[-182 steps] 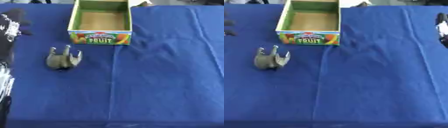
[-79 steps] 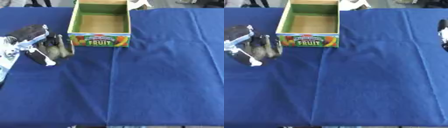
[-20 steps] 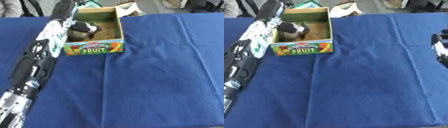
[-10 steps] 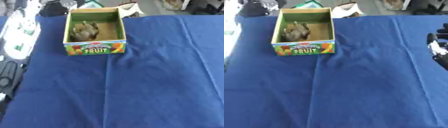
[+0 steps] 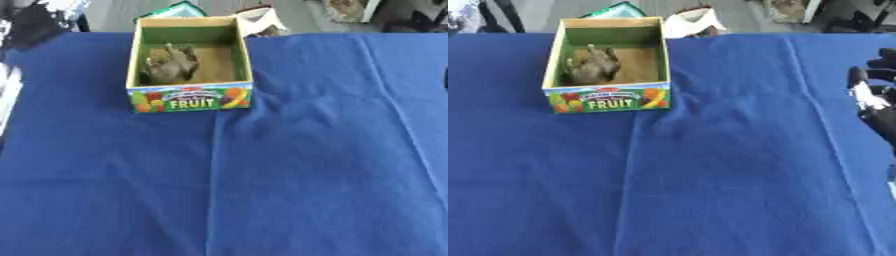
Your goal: Pick up objects on the table and place them in the box.
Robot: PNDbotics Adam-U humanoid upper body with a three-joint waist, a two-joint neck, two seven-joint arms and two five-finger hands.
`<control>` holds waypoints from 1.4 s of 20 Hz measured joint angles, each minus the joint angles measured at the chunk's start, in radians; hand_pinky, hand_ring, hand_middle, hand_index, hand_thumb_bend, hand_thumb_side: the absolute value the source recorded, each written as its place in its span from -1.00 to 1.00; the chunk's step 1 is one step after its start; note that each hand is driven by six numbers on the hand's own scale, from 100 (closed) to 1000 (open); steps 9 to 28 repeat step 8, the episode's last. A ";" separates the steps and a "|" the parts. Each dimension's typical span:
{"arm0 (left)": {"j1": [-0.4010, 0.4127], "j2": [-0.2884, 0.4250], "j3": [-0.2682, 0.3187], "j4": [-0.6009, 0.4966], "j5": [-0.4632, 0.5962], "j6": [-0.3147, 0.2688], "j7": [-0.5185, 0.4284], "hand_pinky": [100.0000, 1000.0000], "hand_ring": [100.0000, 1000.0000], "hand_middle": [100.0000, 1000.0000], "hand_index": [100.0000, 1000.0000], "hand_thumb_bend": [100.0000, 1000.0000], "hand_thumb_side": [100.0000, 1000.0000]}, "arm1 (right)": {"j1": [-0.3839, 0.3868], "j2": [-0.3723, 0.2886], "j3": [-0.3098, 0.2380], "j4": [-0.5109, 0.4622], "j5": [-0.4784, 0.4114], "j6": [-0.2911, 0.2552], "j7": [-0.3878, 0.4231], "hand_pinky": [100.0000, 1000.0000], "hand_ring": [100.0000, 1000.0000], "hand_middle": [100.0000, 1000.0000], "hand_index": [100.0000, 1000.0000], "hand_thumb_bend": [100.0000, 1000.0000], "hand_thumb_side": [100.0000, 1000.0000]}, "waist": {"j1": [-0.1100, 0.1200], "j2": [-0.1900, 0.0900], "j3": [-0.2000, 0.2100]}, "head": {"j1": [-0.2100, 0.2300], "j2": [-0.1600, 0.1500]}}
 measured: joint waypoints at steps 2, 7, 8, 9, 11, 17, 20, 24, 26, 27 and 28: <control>0.049 -0.031 0.017 0.020 0.028 -0.004 0.012 -0.12 0.00 0.02 0.33 0.04 0.16 | 0.001 0.000 -0.002 0.000 -0.001 -0.001 -0.007 0.02 0.29 0.22 0.53 -0.51 -0.60 | -0.002 -0.001 0.000 | -0.007 -0.002; 0.188 -0.056 0.041 0.004 0.111 -0.034 0.046 -0.13 0.00 0.01 0.32 0.03 0.16 | 0.001 0.000 -0.001 0.001 -0.005 -0.002 -0.013 0.02 0.29 0.22 0.53 -0.52 -0.60 | -0.001 -0.007 -0.001 | -0.008 -0.004; 0.216 -0.057 0.044 -0.013 0.130 -0.040 0.052 -0.13 0.00 0.01 0.33 0.03 0.16 | 0.001 0.000 -0.001 0.002 -0.006 -0.002 -0.013 0.02 0.29 0.22 0.53 -0.52 -0.60 | -0.001 -0.011 -0.004 | -0.007 -0.004; 0.216 -0.057 0.044 -0.013 0.130 -0.040 0.052 -0.13 0.00 0.01 0.33 0.03 0.16 | 0.001 0.000 -0.001 0.002 -0.006 -0.002 -0.013 0.02 0.29 0.22 0.53 -0.52 -0.60 | -0.001 -0.011 -0.004 | -0.007 -0.004; 0.216 -0.057 0.044 -0.013 0.130 -0.040 0.052 -0.13 0.00 0.01 0.33 0.03 0.16 | 0.001 0.000 -0.001 0.002 -0.006 -0.002 -0.013 0.02 0.29 0.22 0.53 -0.52 -0.60 | -0.001 -0.011 -0.004 | -0.007 -0.004; 0.216 -0.057 0.044 -0.013 0.130 -0.040 0.052 -0.13 0.00 0.01 0.33 0.03 0.16 | 0.001 0.000 -0.001 0.002 -0.006 -0.002 -0.013 0.02 0.29 0.22 0.53 -0.52 -0.60 | -0.001 -0.011 -0.004 | -0.007 -0.004; 0.216 -0.057 0.044 -0.013 0.130 -0.040 0.052 -0.13 0.00 0.01 0.33 0.03 0.16 | 0.001 0.000 -0.001 0.002 -0.006 -0.002 -0.013 0.02 0.29 0.22 0.53 -0.52 -0.60 | -0.001 -0.011 -0.004 | -0.007 -0.004; 0.216 -0.057 0.044 -0.013 0.130 -0.040 0.052 -0.13 0.00 0.01 0.33 0.03 0.16 | 0.001 0.000 -0.001 0.002 -0.006 -0.002 -0.013 0.02 0.29 0.22 0.53 -0.52 -0.60 | -0.001 -0.011 -0.004 | -0.007 -0.004; 0.216 -0.057 0.044 -0.013 0.130 -0.040 0.052 -0.13 0.00 0.01 0.33 0.03 0.16 | 0.001 0.000 -0.001 0.002 -0.006 -0.002 -0.013 0.02 0.29 0.22 0.53 -0.52 -0.60 | -0.001 -0.011 -0.004 | -0.007 -0.004; 0.216 -0.057 0.044 -0.013 0.130 -0.040 0.052 -0.13 0.00 0.01 0.33 0.03 0.16 | 0.001 0.000 -0.001 0.002 -0.006 -0.002 -0.013 0.02 0.29 0.22 0.53 -0.52 -0.60 | -0.001 -0.011 -0.004 | -0.007 -0.004; 0.216 -0.057 0.044 -0.013 0.130 -0.040 0.052 -0.13 0.00 0.01 0.33 0.03 0.16 | 0.001 0.000 -0.001 0.002 -0.006 -0.002 -0.013 0.02 0.29 0.22 0.53 -0.52 -0.60 | -0.001 -0.011 -0.004 | -0.007 -0.004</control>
